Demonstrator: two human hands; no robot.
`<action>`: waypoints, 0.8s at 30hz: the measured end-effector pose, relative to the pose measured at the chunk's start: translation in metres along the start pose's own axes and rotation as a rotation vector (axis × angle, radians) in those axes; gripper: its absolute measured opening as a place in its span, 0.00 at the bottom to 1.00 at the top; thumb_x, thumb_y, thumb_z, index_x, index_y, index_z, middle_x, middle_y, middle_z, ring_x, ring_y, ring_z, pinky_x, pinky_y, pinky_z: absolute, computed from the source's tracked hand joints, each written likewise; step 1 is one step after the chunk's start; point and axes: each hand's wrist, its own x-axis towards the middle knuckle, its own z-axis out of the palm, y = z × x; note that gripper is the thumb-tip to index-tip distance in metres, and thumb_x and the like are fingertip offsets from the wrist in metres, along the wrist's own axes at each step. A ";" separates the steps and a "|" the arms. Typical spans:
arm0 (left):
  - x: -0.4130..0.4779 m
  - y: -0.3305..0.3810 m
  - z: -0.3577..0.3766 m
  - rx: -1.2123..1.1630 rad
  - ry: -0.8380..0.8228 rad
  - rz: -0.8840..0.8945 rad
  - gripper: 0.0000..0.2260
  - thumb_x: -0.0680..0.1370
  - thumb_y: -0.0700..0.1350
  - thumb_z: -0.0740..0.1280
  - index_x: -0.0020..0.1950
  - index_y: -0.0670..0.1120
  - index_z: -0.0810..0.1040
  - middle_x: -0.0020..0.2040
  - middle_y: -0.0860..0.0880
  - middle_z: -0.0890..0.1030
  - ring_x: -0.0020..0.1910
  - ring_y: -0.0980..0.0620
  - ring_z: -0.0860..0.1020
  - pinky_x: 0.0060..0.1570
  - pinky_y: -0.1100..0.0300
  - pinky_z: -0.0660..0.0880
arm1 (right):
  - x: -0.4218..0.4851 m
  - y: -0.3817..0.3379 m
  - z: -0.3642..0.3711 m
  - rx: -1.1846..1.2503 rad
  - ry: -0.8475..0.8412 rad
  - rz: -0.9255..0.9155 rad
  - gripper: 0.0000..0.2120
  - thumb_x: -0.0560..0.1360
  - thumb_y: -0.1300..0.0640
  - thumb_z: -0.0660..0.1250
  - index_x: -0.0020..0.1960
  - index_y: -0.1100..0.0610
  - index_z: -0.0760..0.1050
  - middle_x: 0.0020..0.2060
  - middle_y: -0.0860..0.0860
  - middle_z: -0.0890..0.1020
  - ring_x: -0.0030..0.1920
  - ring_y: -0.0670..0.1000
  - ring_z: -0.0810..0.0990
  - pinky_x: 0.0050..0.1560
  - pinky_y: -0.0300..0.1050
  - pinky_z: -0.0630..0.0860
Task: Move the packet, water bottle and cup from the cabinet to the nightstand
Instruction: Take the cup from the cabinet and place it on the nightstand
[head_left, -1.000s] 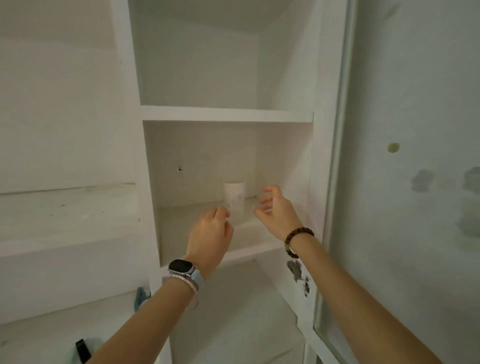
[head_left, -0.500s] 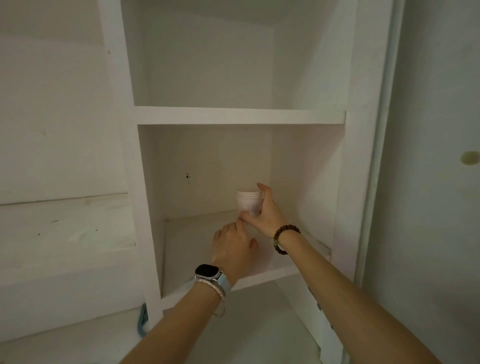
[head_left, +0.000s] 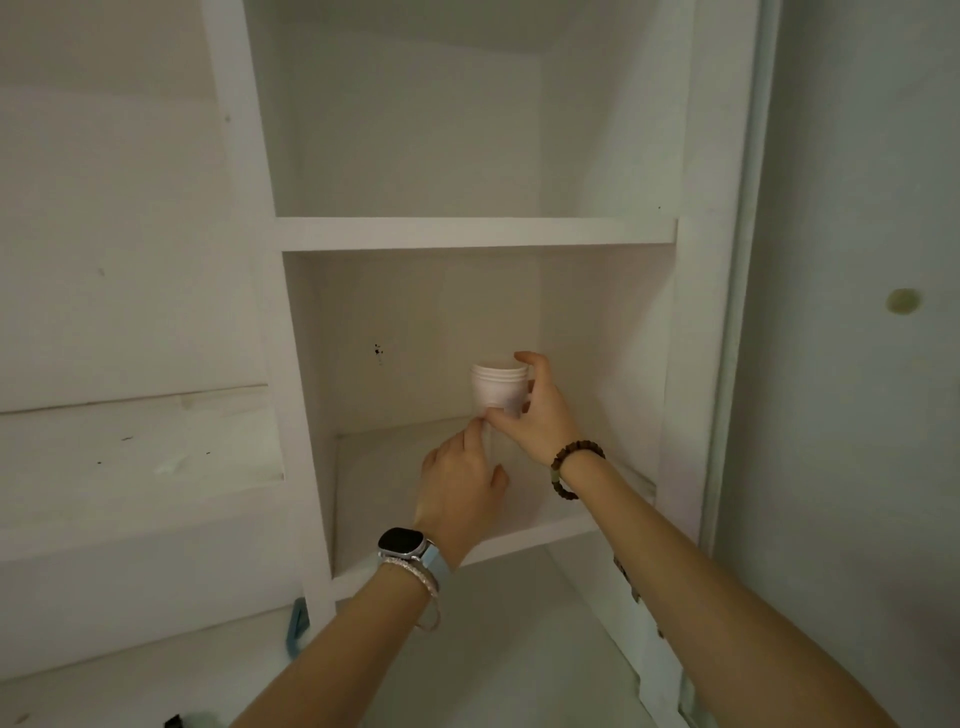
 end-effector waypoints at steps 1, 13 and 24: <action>-0.005 0.001 -0.004 -0.007 0.020 0.007 0.26 0.76 0.44 0.62 0.72 0.41 0.61 0.59 0.44 0.77 0.55 0.45 0.77 0.56 0.52 0.72 | -0.005 -0.005 -0.002 0.012 -0.006 -0.012 0.38 0.68 0.51 0.75 0.71 0.48 0.58 0.59 0.50 0.73 0.57 0.51 0.76 0.55 0.45 0.77; -0.136 0.028 -0.063 -0.031 0.083 0.066 0.27 0.77 0.42 0.64 0.74 0.41 0.60 0.67 0.42 0.72 0.64 0.45 0.71 0.65 0.54 0.66 | -0.120 -0.062 -0.026 0.070 -0.074 -0.117 0.38 0.66 0.51 0.77 0.70 0.46 0.60 0.54 0.46 0.73 0.54 0.50 0.77 0.56 0.49 0.78; -0.324 0.024 -0.117 -0.144 0.105 -0.219 0.25 0.79 0.45 0.62 0.75 0.50 0.59 0.71 0.51 0.69 0.68 0.55 0.67 0.67 0.60 0.65 | -0.275 -0.114 0.013 0.258 -0.339 -0.135 0.38 0.68 0.52 0.77 0.70 0.46 0.60 0.58 0.45 0.73 0.53 0.42 0.76 0.50 0.33 0.75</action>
